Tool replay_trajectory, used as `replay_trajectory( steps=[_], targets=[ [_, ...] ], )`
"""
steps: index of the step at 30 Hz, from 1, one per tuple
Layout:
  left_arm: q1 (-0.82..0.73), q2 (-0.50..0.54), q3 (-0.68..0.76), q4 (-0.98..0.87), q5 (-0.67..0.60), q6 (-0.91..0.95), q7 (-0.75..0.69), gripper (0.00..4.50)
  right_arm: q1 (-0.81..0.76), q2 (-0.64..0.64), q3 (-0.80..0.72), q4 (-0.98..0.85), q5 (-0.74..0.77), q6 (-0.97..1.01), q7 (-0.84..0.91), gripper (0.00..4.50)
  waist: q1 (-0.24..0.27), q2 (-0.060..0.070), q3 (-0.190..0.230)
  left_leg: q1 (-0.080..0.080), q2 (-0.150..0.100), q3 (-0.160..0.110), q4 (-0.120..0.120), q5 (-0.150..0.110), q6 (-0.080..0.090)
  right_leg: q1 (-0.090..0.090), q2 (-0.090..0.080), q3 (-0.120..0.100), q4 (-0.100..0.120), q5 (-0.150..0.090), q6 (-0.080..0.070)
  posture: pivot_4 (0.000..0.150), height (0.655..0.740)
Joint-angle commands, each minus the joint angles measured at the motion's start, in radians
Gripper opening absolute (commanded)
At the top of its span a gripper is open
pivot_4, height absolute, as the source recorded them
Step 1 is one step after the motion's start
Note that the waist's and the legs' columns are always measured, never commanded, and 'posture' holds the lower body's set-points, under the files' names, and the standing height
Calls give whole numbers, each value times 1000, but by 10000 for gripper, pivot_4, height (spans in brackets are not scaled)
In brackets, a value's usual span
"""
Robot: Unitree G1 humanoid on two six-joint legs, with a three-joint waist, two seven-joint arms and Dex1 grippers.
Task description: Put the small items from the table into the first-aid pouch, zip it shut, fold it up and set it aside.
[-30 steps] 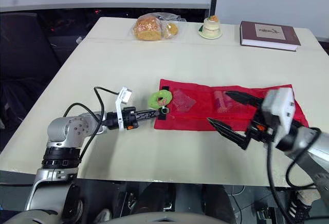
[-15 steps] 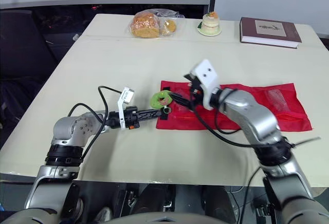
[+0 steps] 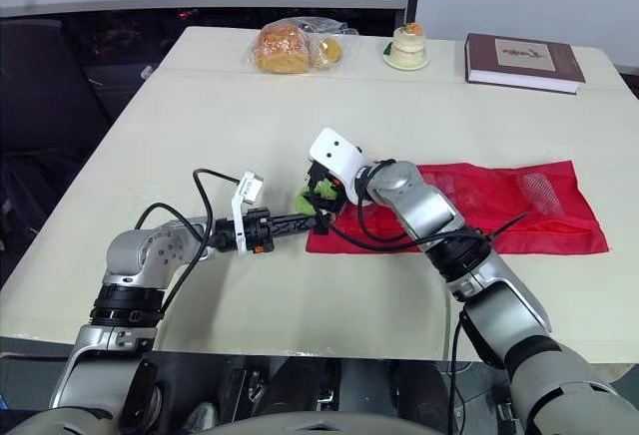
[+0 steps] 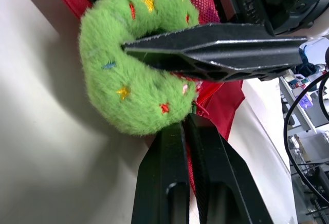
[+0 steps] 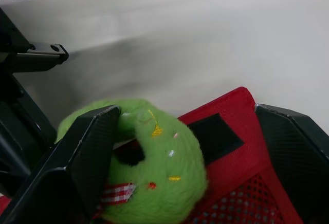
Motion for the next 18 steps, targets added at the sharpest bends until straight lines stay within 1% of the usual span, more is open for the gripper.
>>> replay_trajectory(
  steps=[1,2,4,6,8,9,15,18],
  targets=[
    [-9,-5,12,-39,-12,-18,-5,0,6,7,-12,-25,3,67,38,32022,-4,0,0,0,0,0,0,0,0,0,0,0,0,0,0,1500,7289],
    [-12,-5,11,-34,-10,-20,-5,0,13,8,-20,-36,9,87,44,27965,-5,0,0,0,0,0,0,0,0,0,0,0,0,0,0,1500,7289],
    [-16,-6,10,-26,-5,-24,-5,0,22,9,-33,-54,14,119,49,17378,-5,0,0,0,0,0,0,0,0,0,0,0,1,0,0,1500,7289],
    [-18,-7,10,-21,-1,-27,-7,0,28,6,-45,-67,15,142,53,10492,-5,0,0,0,0,-1,0,0,-1,0,0,-1,1,0,0,1500,7289],
    [-21,-5,9,-15,3,-30,-9,0,37,5,-62,-83,21,164,56,962,-5,0,0,0,0,-1,0,0,-1,0,0,-1,1,0,0,1500,7289],
    [-22,-5,8,-13,5,-32,-10,0,42,6,-70,-91,24,173,57,334,-6,0,0,0,0,-1,0,0,-1,0,0,0,1,0,0,1500,7289],
    [-23,-3,4,-5,11,-38,-13,0,60,11,-132,-142,20,165,18,334,-6,0,0,1,0,-1,0,1,-1,0,0,-1,1,0,0,1500,7289],
    [-15,4,10,-4,16,-41,-6,0,75,0,-206,-225,26,177,-30,334,-5,0,0,1,0,-1,0,1,-1,0,0,-1,1,0,0,1500,7289]
  ],
)
